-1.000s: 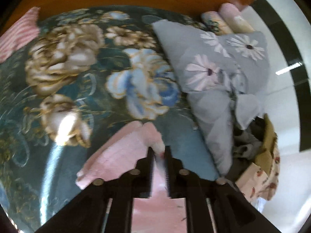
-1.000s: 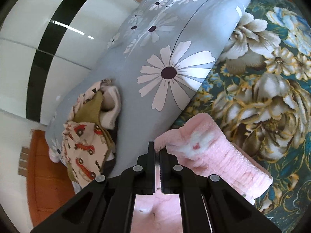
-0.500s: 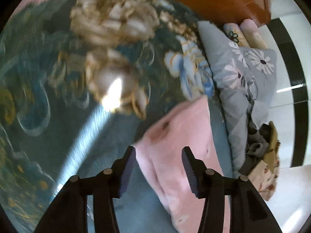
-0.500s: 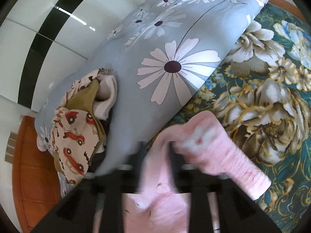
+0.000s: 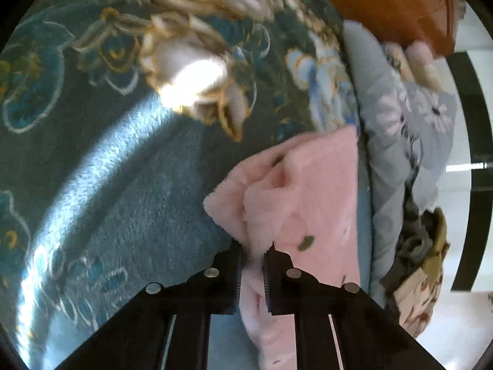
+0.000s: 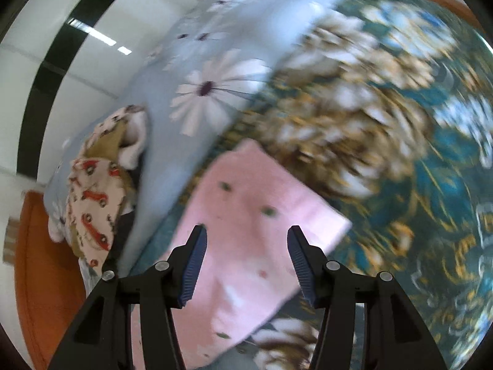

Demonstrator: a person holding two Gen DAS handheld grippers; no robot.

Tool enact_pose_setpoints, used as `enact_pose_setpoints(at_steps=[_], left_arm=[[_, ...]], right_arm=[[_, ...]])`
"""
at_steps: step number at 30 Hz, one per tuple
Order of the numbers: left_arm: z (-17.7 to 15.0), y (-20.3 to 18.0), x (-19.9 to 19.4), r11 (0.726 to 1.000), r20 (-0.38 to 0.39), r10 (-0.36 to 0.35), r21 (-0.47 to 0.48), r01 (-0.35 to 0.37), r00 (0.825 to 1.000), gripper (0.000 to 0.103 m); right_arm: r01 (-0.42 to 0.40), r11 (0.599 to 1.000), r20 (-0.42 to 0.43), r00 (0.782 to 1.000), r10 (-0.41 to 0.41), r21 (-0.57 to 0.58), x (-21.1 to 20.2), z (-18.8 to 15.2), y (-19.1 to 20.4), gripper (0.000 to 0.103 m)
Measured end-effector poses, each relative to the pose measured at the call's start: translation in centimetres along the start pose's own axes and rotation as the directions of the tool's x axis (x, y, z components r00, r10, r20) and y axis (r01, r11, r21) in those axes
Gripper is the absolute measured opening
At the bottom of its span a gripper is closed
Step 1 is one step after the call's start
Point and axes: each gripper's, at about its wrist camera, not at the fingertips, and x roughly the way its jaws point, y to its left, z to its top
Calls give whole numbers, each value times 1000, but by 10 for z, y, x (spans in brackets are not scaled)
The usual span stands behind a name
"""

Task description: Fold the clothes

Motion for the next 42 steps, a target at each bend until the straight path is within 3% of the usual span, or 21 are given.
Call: enact_pose_setpoints(at_steps=[3, 4, 15, 21, 23, 25, 28, 31, 34, 36, 38, 42], left_arm=[[-4, -18, -13, 994, 66, 35, 98, -41, 997, 10], [-5, -24, -18, 989, 85, 48, 133, -59, 995, 9], [-3, -35, -47, 991, 114, 45, 120, -59, 992, 9], [-8, -36, -66, 996, 123, 15, 91, -26, 992, 9], [-11, -39, -71, 995, 128, 16, 94, -28, 992, 9], [-13, -43, -77, 995, 136, 11, 101, -25, 991, 9], [-14, -54, -91, 991, 153, -9, 135, -12, 988, 9], [-12, -71, -116, 978, 180, -53, 207, 15, 982, 9], [-15, -76, -149, 965, 216, -127, 253, 70, 968, 9], [-27, -56, -176, 959, 258, -185, 260, 117, 948, 9], [-37, -25, -183, 968, 279, -125, 246, 55, 952, 9], [-55, 55, -161, 990, 213, 56, 114, -82, 975, 9]], right_arm=[[-24, 998, -14, 1000, 25, 66, 4, -9, -27, 57], [-40, 996, -25, 999, 42, 85, 7, -11, -35, 62], [-147, 965, -35, 987, 158, 216, 57, -19, -66, 70], [-142, 949, -3, 989, 149, 282, 71, -16, -67, 70], [-142, 940, 13, 989, 145, 311, 72, -17, -71, 61], [-131, 926, 15, 991, 134, 355, 72, -18, -72, 31], [-158, 937, -8, 986, 169, 310, 66, -9, -57, 19], [-282, 951, -24, 958, 287, 127, 37, 11, -14, 17], [-417, 908, -18, 909, 417, -48, -9, 28, 20, 16], [-463, 877, -14, 885, 465, -129, -37, 27, 24, 16], [-444, 883, -21, 895, 446, -151, -46, 20, 6, 16], [-273, 961, -86, 960, 268, -54, -11, 0, -63, 16]])
